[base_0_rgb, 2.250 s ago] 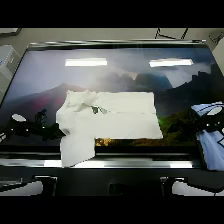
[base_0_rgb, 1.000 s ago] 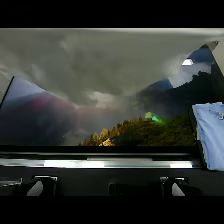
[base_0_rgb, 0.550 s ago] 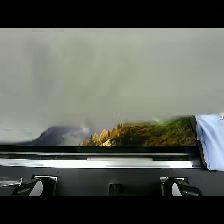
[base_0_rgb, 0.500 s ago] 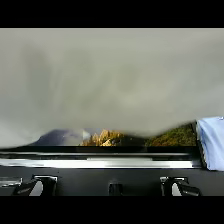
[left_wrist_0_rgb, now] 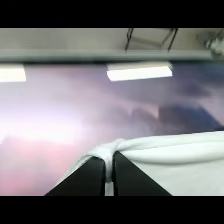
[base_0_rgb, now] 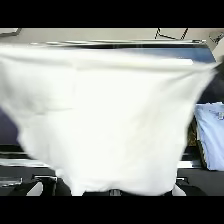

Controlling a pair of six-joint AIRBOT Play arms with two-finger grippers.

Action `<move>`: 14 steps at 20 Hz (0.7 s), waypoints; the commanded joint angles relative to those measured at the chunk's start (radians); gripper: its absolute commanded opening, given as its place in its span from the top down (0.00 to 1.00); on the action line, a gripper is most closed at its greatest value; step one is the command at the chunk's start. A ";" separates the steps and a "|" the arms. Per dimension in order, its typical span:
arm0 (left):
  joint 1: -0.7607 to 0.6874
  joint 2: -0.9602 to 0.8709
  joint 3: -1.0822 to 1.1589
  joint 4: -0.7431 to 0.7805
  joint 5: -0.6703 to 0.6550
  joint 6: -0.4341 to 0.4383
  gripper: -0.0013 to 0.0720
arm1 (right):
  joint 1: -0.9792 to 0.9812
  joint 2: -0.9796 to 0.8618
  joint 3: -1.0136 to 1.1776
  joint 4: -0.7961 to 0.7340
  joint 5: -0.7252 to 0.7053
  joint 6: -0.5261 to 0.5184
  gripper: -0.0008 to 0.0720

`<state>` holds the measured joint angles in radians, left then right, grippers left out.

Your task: Fold the clothes and pants, and hang the long-sleeved shirts on hangers.

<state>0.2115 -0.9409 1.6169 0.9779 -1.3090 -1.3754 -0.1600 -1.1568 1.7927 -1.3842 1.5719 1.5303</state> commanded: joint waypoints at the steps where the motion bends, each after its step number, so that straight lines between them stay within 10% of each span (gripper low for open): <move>1: -0.074 -0.128 -0.389 -0.008 0.068 0.044 0.95 | 0.116 -0.270 -0.195 -0.031 -0.042 0.035 0.95; 5: -0.074 -0.357 -0.629 -0.072 0.446 0.042 0.95 | 0.138 -0.534 -0.246 -0.004 -0.312 0.174 0.95; 14: -0.166 -0.601 -0.412 -0.108 0.972 0.044 0.95 | 0.133 -0.577 -0.242 -0.081 -0.964 0.360 0.94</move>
<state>0.0860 -1.4872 1.1709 0.8734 -0.5358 -1.3308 -0.0246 -1.7210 1.5532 -1.4208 0.8043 1.8126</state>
